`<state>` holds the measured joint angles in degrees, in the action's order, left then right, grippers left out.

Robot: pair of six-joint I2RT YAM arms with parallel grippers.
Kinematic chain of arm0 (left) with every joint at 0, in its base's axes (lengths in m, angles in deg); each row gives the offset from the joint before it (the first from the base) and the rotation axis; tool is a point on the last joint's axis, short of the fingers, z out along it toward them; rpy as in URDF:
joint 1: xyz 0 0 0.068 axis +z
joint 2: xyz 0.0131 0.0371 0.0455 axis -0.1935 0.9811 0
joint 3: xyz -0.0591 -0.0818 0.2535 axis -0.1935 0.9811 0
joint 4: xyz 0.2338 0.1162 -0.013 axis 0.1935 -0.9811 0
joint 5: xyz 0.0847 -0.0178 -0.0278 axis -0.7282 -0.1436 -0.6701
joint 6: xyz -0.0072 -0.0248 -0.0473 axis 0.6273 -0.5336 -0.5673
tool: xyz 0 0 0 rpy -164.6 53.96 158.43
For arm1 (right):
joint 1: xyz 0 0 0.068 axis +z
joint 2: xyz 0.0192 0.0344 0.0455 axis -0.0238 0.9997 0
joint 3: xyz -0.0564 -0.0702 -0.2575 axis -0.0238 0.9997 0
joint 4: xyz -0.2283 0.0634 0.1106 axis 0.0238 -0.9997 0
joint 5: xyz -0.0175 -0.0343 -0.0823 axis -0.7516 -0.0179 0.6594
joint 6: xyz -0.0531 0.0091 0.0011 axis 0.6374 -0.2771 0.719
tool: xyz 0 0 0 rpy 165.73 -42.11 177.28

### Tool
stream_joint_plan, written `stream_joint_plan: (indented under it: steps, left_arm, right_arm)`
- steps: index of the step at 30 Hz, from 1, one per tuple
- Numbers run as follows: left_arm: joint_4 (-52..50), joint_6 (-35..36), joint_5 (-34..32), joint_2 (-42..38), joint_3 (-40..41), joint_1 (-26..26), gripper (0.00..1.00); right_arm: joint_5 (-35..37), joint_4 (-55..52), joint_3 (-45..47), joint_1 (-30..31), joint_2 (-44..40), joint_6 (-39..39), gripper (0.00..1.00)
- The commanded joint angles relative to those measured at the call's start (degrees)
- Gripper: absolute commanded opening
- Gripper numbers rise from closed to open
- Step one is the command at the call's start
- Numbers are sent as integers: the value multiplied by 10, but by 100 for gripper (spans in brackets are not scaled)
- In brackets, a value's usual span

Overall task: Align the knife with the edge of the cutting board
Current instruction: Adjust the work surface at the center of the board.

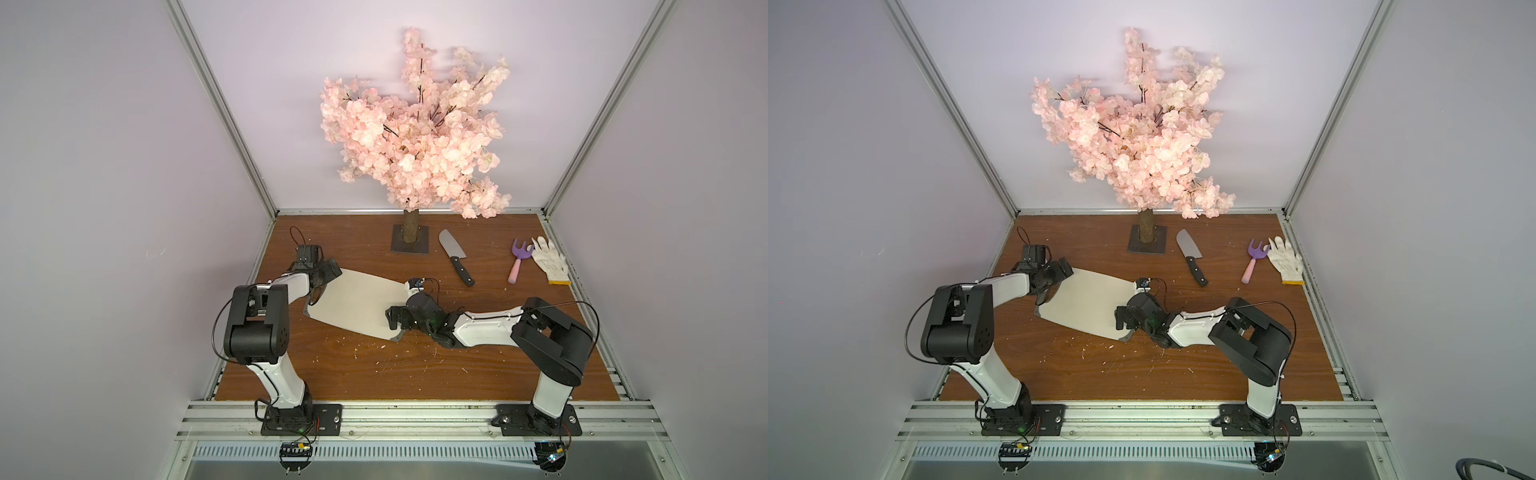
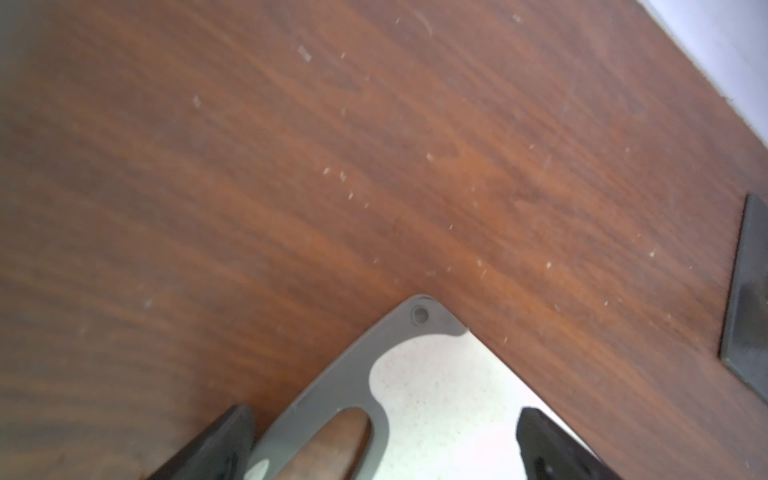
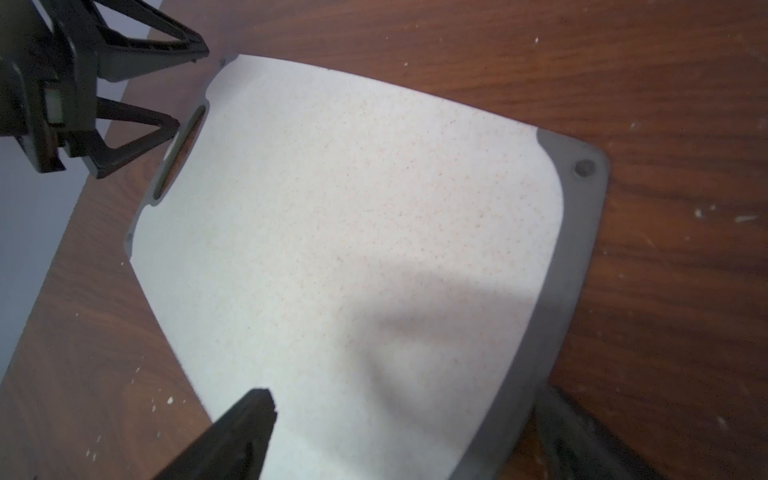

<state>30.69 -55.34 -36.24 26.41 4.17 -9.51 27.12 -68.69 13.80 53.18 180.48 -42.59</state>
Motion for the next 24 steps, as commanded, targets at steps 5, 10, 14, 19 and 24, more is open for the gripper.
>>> stream_joint_plan:
  steps: [5, 10, 14, 19, 24]
  left_arm:
    - [-102, -31, 38, -4, 34, -14, 100]
    - [-101, -40, 53, -30, 68, -16, 100]
    - [-93, -47, 62, -57, 96, -37, 100]
    - [-76, -61, 57, -87, 137, -81, 100]
    - [-49, -81, 55, -118, 179, -115, 100]
  right_arm:
    - [-11, -10, 16, 10, -29, -9, 99]
    - [-16, -4, 24, 10, -31, -8, 100]
    - [-18, -3, 30, 10, -37, -7, 100]
    - [-22, 0, 48, 10, -45, -11, 100]
    - [-21, -2, 78, 10, -61, -12, 100]
